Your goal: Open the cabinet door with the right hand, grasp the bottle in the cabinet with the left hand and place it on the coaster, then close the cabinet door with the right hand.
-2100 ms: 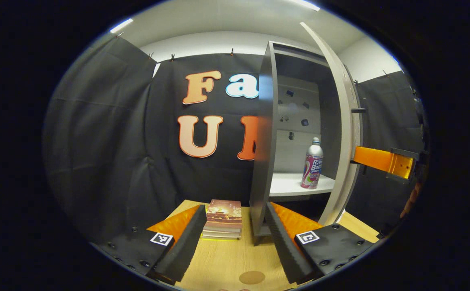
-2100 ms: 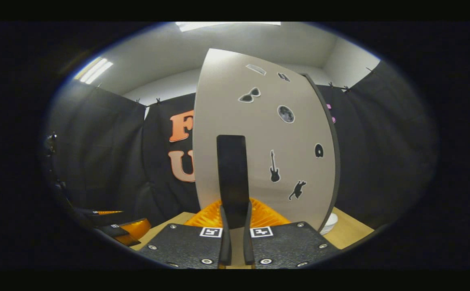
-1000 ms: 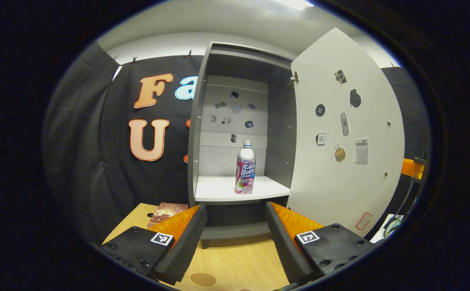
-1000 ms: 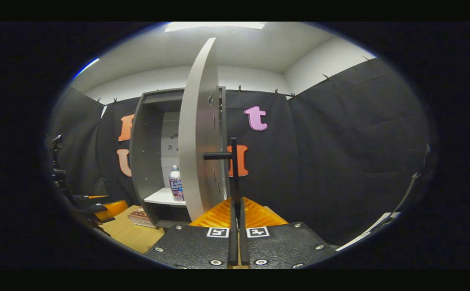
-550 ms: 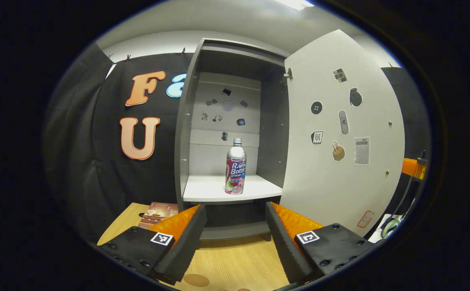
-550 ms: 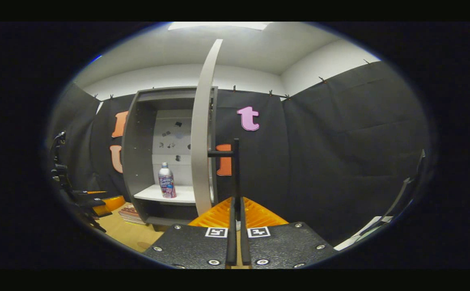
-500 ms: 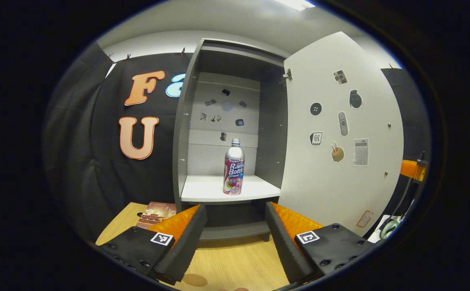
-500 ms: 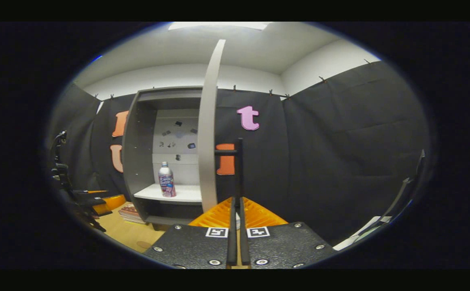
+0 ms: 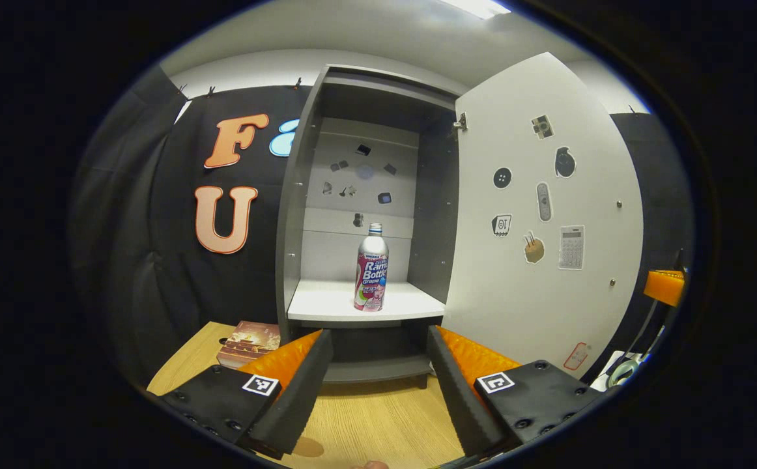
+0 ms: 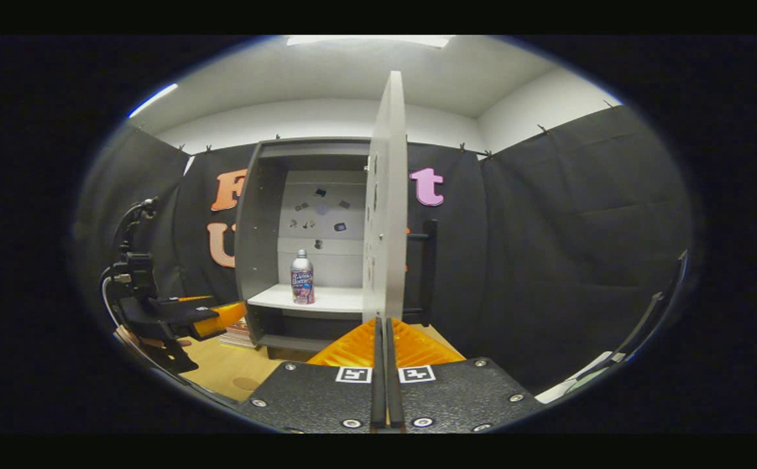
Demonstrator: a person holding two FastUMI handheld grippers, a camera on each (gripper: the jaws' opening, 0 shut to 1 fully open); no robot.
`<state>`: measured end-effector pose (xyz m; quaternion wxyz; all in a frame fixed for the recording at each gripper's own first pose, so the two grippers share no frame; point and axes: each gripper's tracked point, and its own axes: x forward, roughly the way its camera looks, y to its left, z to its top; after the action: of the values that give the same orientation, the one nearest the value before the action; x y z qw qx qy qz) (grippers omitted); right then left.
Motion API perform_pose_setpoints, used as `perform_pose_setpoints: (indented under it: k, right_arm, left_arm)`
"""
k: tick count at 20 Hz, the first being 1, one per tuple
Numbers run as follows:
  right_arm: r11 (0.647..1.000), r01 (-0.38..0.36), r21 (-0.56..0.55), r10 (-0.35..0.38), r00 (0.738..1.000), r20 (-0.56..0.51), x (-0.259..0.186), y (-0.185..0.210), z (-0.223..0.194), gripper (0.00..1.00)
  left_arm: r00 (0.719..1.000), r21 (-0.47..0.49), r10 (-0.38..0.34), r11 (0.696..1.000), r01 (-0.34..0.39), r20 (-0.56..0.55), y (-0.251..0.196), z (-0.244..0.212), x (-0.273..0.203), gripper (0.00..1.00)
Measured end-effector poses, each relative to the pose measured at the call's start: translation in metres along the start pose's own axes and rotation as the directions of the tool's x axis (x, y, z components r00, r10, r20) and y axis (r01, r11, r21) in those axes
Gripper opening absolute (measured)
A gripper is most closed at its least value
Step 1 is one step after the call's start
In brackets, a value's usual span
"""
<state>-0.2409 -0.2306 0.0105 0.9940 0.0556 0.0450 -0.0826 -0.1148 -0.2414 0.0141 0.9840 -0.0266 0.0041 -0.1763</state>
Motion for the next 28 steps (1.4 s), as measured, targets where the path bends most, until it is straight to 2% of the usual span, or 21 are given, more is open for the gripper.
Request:
perform_pose_setpoints:
  k: [3,4,5,6,8,14,17,20,22,24,26,27,28]
  right_arm:
    - [0.999,-0.036,0.003,0.036,0.999,-0.001,0.013,0.031,-0.007,0.02]
    - [0.999,-0.043,0.006,0.043,0.999,-0.004,0.018,0.042,-0.010,0.06]
    - [0.999,-0.051,0.001,0.051,0.999,-0.001,0.027,0.052,-0.011,0.03]
    - [0.999,-0.052,-0.006,0.052,0.999,0.002,0.035,0.061,-0.012,0.14]
    - [0.999,-0.030,-0.028,0.031,0.999,0.013,0.057,0.076,-0.011,0.19]
    - [0.999,0.049,-0.008,-0.048,0.998,0.040,0.118,0.118,-0.013,0.49]
    - [0.997,0.080,-0.011,-0.080,0.996,0.030,0.141,0.134,-0.018,0.60]
    - [0.995,0.094,-0.044,-0.094,0.995,0.022,0.156,0.142,-0.022,0.81]
    - [0.991,0.105,-0.079,-0.103,0.994,0.029,0.169,0.140,-0.022,0.89]
    - [0.991,0.109,-0.082,-0.106,0.994,0.041,0.181,0.138,-0.018,0.93]
    - [0.996,0.081,-0.042,-0.080,0.996,0.045,0.191,0.141,-0.018,0.94]
    - [0.997,0.068,-0.027,-0.067,0.997,0.046,0.195,0.141,-0.019,0.91]
    - [0.998,0.064,-0.022,-0.063,0.997,0.038,0.201,0.139,-0.023,0.94]
  left_arm:
    - [1.000,-0.013,0.002,1.000,-0.002,0.019,0.010,0.006,0.006,0.95]
    - [1.000,-0.021,-0.003,1.000,0.003,0.024,0.015,0.008,0.013,0.95]
    - [1.000,-0.027,-0.006,1.000,0.007,0.027,0.019,0.009,0.022,0.95]
    - [0.999,-0.033,-0.014,0.999,0.015,0.030,0.024,0.011,0.031,0.95]
    - [0.998,-0.044,-0.050,0.998,0.051,0.034,0.030,0.014,0.051,0.94]
    - [0.985,0.015,-0.166,0.986,0.166,0.054,0.050,0.017,0.126,0.95]
    - [0.968,0.042,-0.247,0.969,0.245,0.052,0.043,0.015,0.164,0.95]
    - [0.958,0.046,-0.284,0.958,0.282,0.040,0.034,0.008,0.198,0.95]
    - [0.956,0.046,-0.291,0.956,0.289,0.039,0.027,0.006,0.216,0.95]
    - [0.960,0.061,-0.278,0.959,0.276,0.035,0.025,0.002,0.232,0.95]
    - [0.961,0.072,-0.271,0.961,0.268,0.046,0.023,0.001,0.248,0.96]
    - [0.962,0.078,-0.267,0.962,0.263,0.050,0.021,0.001,0.256,0.95]
    - [0.965,0.088,-0.259,0.963,0.255,0.047,0.022,-0.002,0.264,0.95]
